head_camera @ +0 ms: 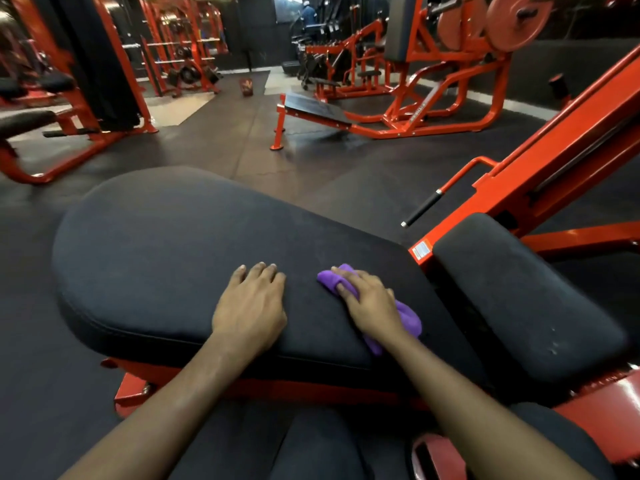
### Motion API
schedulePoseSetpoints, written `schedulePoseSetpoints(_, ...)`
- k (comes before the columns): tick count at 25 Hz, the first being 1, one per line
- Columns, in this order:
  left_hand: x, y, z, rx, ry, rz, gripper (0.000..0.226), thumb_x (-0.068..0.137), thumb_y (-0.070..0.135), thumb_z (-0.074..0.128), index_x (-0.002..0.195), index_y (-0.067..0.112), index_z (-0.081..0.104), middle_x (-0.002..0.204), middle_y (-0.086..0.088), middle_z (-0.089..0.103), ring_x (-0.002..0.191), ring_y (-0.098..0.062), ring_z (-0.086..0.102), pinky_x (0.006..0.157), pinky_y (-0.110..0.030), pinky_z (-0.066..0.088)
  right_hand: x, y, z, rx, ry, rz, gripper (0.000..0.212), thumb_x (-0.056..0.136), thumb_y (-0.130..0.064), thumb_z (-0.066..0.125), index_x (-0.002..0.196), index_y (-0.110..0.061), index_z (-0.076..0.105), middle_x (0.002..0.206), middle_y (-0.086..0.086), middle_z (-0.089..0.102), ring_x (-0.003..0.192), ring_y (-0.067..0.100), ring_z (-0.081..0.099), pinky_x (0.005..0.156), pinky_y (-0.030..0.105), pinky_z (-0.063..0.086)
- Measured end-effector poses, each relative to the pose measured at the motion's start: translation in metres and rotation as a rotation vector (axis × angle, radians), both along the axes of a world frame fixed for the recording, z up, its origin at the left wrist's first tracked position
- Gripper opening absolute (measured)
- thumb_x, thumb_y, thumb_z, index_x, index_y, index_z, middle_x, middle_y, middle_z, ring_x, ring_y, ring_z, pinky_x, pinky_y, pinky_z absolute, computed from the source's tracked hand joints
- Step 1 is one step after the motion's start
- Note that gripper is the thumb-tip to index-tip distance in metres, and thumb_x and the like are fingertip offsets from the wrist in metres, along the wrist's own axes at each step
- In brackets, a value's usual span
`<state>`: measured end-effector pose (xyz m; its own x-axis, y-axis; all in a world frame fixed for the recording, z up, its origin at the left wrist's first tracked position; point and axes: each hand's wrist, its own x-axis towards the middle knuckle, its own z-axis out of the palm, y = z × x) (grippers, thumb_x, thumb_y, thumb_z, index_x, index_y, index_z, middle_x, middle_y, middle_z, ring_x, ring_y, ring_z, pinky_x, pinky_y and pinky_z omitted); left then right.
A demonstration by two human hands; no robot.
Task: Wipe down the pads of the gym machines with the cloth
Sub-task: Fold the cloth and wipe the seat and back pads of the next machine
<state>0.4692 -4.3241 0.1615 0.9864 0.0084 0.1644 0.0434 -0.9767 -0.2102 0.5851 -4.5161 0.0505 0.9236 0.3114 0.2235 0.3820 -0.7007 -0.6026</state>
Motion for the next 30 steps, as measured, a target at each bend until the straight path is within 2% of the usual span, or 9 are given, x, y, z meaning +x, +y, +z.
schedulePoseSetpoints(4,-0.001,-0.006,-0.002,-0.012,-0.028,0.006,0.045,0.101,0.023,0.033,0.143,0.011,0.045,0.155,-0.009,0.042,0.146,-0.024,0.033,0.124,-0.043,0.018,0.091,-0.036,-0.027,-0.040,0.247,-0.274,0.043,0.102,-0.053,0.043,0.144,-0.044,0.048,0.148,-0.002,0.051,0.137,0.029,0.044,0.108,0.055,0.035)
schedulePoseSetpoints(6,0.001,-0.005,-0.003,-0.017,-0.033,0.043,0.048,0.099,0.021,0.035,0.144,0.007,0.047,0.153,-0.011,0.045,0.144,-0.025,0.037,0.123,-0.044,0.022,0.108,-0.025,-0.026,-0.054,0.278,-0.331,0.043,0.103,-0.051,0.042,0.144,-0.040,0.049,0.147,0.001,0.052,0.136,0.031,0.045,0.108,0.053,0.035)
schedulePoseSetpoints(11,0.004,-0.004,-0.010,-0.006,-0.083,0.064,0.051,0.086,0.023,0.040,0.125,0.002,0.064,0.132,-0.016,0.064,0.126,-0.029,0.057,0.112,-0.048,0.041,0.063,0.084,0.036,0.045,-0.126,0.231,0.039,0.103,-0.053,0.044,0.142,-0.050,0.049,0.145,-0.010,0.053,0.130,0.020,0.047,0.101,0.046,0.038)
schedulePoseSetpoints(14,0.003,-0.004,-0.011,0.007,-0.103,0.062,0.049,0.085,0.022,0.040,0.123,0.002,0.065,0.132,-0.017,0.064,0.126,-0.030,0.058,0.111,-0.048,0.043,0.068,0.099,0.045,0.046,-0.194,0.327,0.041,0.103,-0.055,0.041,0.143,-0.054,0.044,0.149,-0.013,0.049,0.133,0.017,0.045,0.099,0.046,0.037)
schedulePoseSetpoints(17,0.003,-0.003,-0.012,0.000,-0.108,0.064,0.046,0.088,0.021,0.041,0.124,0.005,0.064,0.137,-0.015,0.061,0.131,-0.028,0.054,0.114,-0.047,0.040,0.132,0.053,0.007,-0.014,-0.032,0.110,0.043,0.102,-0.058,0.040,0.145,-0.054,0.042,0.152,-0.011,0.046,0.138,0.022,0.041,0.106,0.051,0.035)
schedulePoseSetpoints(21,0.004,-0.004,-0.013,-0.005,-0.102,0.082,0.043,0.094,0.023,0.037,0.127,0.007,0.061,0.141,-0.012,0.058,0.135,-0.026,0.050,0.116,-0.046,0.037,0.196,-0.016,-0.040,-0.074,0.287,-0.267,0.047,0.103,-0.055,0.036,0.148,-0.041,0.043,0.154,0.001,0.044,0.139,0.034,0.037,0.111,0.057,0.029)
schedulePoseSetpoints(24,0.006,-0.004,-0.014,-0.023,-0.127,0.088,0.045,0.098,0.025,0.031,0.125,0.008,0.061,0.139,-0.012,0.059,0.134,-0.025,0.051,0.115,-0.046,0.038,0.204,0.005,-0.028,-0.112,0.299,-0.334,0.045,0.104,-0.051,0.032,0.141,-0.032,0.048,0.149,0.006,0.048,0.136,0.036,0.040,0.108,0.055,0.031)
schedulePoseSetpoints(26,0.006,-0.005,-0.015,-0.031,-0.138,0.089,0.046,0.098,0.027,0.029,0.124,0.008,0.062,0.138,-0.011,0.060,0.133,-0.025,0.051,0.115,-0.046,0.038,0.201,0.051,0.001,-0.085,0.214,-0.231,0.047,0.105,-0.052,0.031,0.145,-0.033,0.047,0.151,0.003,0.048,0.137,0.034,0.042,0.109,0.053,0.032)
schedulePoseSetpoints(30,0.006,-0.005,-0.016,-0.040,-0.182,0.059,0.044,0.096,0.027,0.032,0.120,0.009,0.064,0.136,-0.011,0.062,0.131,-0.025,0.053,0.113,-0.046,0.039,0.162,0.165,0.074,0.015,-0.048,0.217,0.044,0.104,-0.054,0.039,0.145,-0.042,0.050,0.152,-0.009,0.049,0.139,0.024,0.043,0.108,0.047,0.034)
